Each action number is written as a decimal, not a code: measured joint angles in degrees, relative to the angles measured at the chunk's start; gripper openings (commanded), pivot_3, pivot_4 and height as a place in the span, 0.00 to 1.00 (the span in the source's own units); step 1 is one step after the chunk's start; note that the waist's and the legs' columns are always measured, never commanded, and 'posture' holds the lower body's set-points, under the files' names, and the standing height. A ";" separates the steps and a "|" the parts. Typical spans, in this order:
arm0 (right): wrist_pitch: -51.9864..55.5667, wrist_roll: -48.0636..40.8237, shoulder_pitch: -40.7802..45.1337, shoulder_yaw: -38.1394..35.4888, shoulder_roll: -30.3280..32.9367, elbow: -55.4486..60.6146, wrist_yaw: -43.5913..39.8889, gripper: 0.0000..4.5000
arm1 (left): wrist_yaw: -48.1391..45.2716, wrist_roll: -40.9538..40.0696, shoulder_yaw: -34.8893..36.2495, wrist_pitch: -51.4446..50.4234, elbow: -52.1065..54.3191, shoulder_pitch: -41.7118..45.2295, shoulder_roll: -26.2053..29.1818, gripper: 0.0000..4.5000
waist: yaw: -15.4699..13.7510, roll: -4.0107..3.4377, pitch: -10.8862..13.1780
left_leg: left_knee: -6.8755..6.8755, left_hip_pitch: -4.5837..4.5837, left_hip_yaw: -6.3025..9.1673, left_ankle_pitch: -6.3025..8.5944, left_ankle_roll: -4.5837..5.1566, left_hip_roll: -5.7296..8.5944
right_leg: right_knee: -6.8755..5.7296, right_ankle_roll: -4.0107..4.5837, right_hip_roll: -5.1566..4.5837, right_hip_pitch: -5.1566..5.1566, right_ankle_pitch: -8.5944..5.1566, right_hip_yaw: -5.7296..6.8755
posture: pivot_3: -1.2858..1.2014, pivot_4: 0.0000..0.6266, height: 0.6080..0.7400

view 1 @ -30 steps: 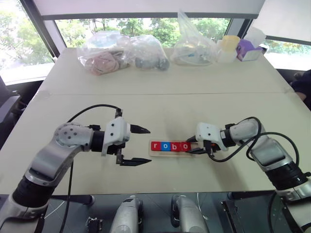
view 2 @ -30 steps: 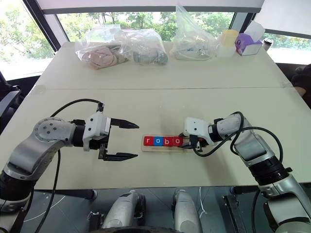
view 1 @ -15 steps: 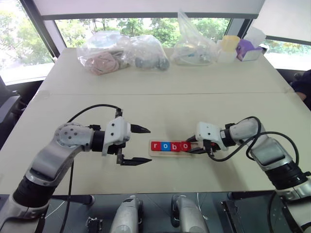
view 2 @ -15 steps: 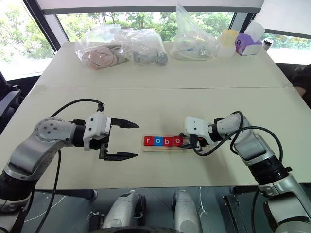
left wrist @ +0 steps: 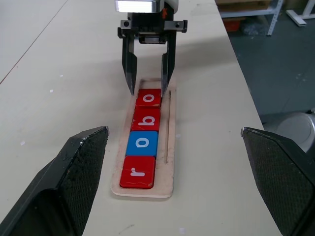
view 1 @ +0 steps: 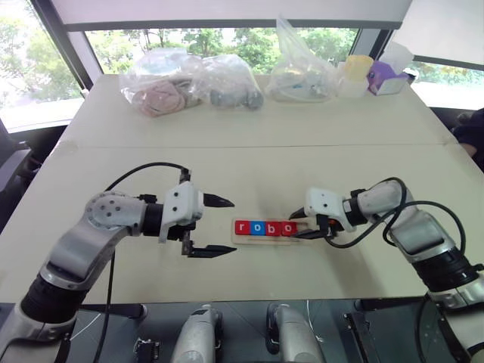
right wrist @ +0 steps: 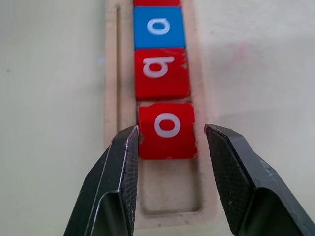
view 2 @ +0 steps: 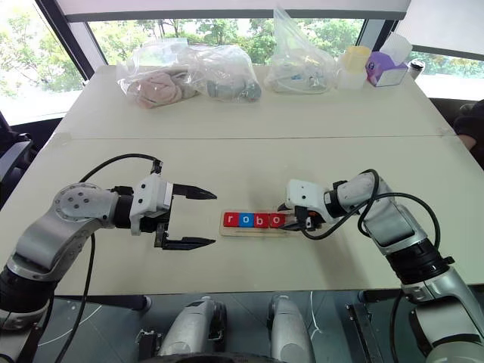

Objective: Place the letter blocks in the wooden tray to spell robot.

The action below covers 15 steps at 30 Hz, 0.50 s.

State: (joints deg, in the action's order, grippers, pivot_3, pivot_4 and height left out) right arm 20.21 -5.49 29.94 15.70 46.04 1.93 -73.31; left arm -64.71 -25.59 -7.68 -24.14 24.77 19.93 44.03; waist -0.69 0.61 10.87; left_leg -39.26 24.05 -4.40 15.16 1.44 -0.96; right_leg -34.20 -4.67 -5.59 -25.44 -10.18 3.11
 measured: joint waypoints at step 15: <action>14.68 0.89 -9.71 -22.30 2.40 2.89 25.75 0.48 | 0.27 0.09 -0.04 0.16 -0.11 -0.06 -0.51 1.00 | -0.08 0.03 -0.02 | 0.01 0.04 -0.04 0.00 0.00 0.00 | 0.04 0.01 -0.03 0.02 0.00 0.00 | 0.52 0.24 1.00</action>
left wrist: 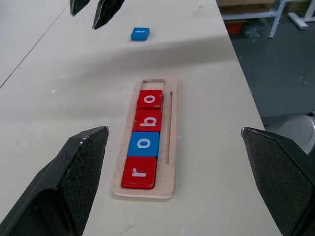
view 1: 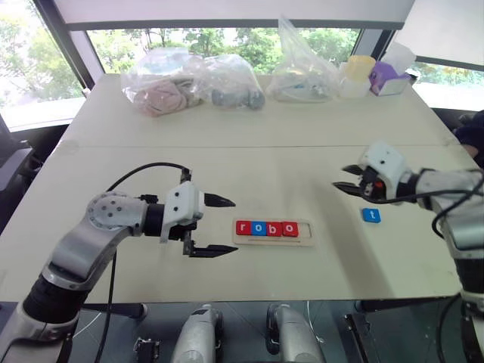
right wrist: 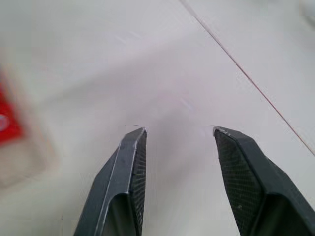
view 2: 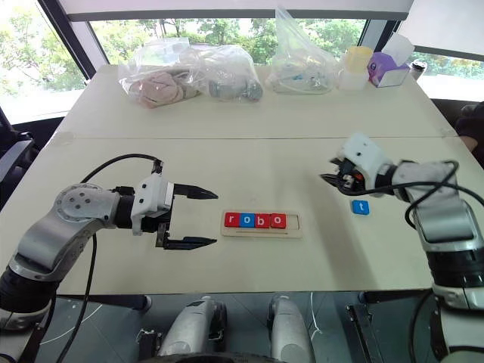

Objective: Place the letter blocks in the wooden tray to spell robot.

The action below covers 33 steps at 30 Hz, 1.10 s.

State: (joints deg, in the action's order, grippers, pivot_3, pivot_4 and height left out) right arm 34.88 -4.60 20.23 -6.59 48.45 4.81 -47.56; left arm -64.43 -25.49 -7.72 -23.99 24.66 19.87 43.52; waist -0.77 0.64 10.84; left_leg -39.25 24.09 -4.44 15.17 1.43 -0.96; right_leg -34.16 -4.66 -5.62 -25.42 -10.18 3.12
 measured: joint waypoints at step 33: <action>41.47 -1.37 -9.25 -12.73 -24.98 26.06 33.25 0.48 | -2.13 1.07 -0.70 1.77 -3.85 2.90 -1.30 1.00 | 0.27 -0.12 -0.05 | 0.04 -0.04 0.09 0.01 0.00 -0.10 | 0.00 0.00 0.02 -0.05 0.00 -0.03 | 0.52 0.24 1.00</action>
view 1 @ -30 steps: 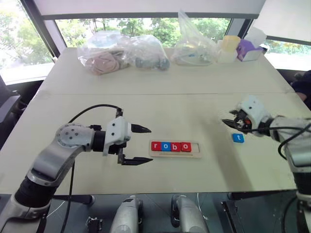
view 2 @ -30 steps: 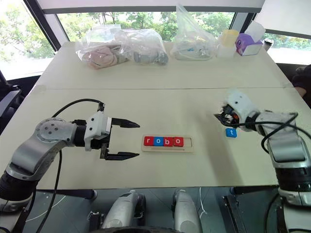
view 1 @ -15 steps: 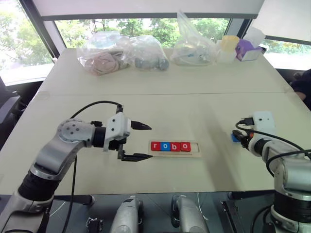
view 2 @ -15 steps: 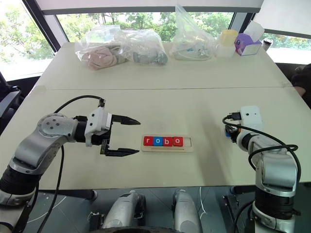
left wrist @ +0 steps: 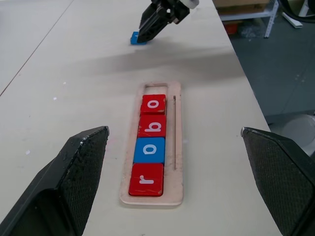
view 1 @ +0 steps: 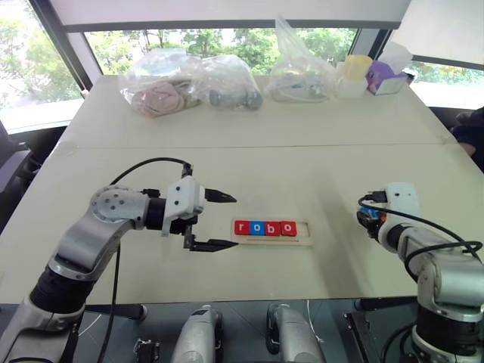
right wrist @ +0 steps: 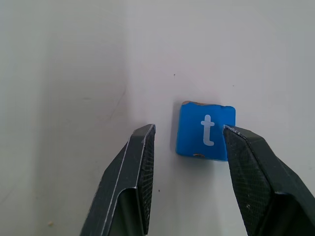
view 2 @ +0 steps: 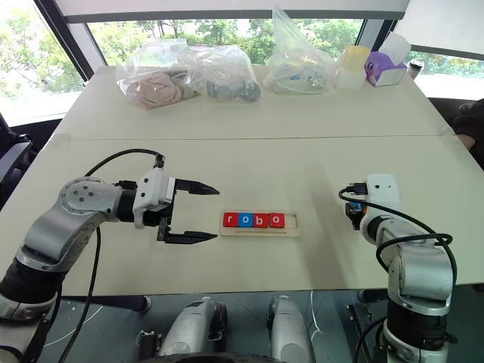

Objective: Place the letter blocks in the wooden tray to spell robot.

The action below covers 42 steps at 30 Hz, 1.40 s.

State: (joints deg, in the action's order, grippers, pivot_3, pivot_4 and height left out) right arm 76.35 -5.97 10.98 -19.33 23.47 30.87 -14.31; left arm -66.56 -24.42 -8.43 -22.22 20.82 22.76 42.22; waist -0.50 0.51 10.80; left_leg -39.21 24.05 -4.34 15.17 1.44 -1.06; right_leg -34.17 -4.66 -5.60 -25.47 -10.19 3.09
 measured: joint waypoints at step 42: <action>15.72 -5.93 -6.55 2.41 -8.84 20.62 4.47 0.26 | 0.68 0.06 0.03 -0.86 0.67 -0.79 -0.05 1.00 | 0.11 -0.01 0.00 | 0.08 0.36 -0.01 0.01 -0.02 -0.10 | 0.08 -0.02 -0.02 -0.38 -0.02 0.02 | 0.52 0.24 1.00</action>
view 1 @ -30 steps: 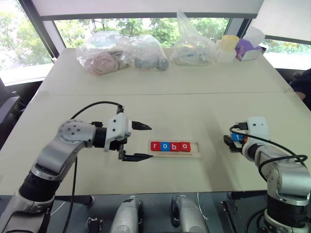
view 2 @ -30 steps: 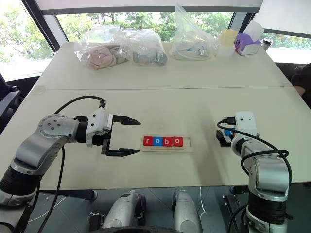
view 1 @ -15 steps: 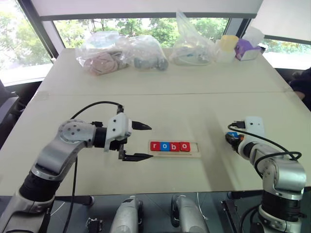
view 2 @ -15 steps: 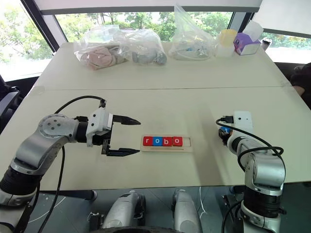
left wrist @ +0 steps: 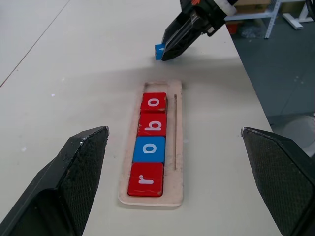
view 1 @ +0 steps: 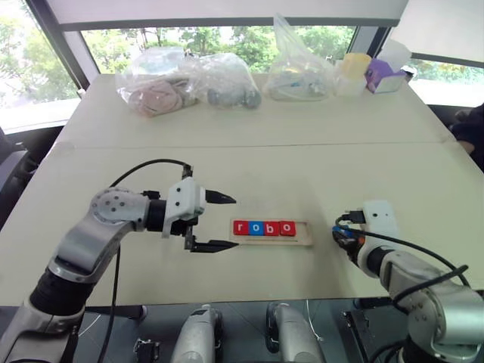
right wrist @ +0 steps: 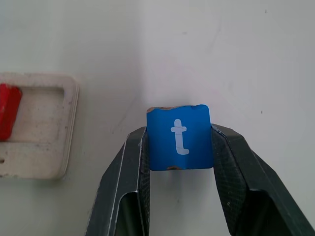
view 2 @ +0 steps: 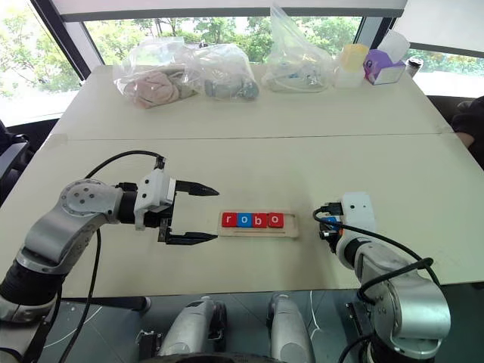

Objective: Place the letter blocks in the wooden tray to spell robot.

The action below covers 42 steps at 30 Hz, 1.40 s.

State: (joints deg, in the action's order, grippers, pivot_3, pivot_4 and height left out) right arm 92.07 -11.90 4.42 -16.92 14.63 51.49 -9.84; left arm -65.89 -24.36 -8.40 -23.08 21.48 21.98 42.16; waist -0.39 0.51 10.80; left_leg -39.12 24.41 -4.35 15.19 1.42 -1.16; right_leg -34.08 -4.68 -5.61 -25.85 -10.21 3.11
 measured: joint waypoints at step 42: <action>-76.28 -0.76 1.90 14.60 45.12 -49.53 -58.50 0.98 | 0.18 1.29 -1.28 2.14 -1.76 0.90 -1.84 1.00 | -0.38 0.11 0.10 | -0.05 -0.02 -0.03 0.00 0.05 0.19 | 0.01 0.00 -0.01 0.09 0.01 0.00 | 0.52 0.24 1.00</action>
State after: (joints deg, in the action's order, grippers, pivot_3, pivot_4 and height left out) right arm 15.79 -12.66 6.32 -2.31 59.75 1.96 -68.34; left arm -65.70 -23.07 -9.68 -20.93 19.72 22.88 40.32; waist -0.76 0.62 10.90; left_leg -39.18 24.39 -4.38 15.19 1.47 -0.97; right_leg -34.08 -4.69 -5.62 -25.76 -10.20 3.11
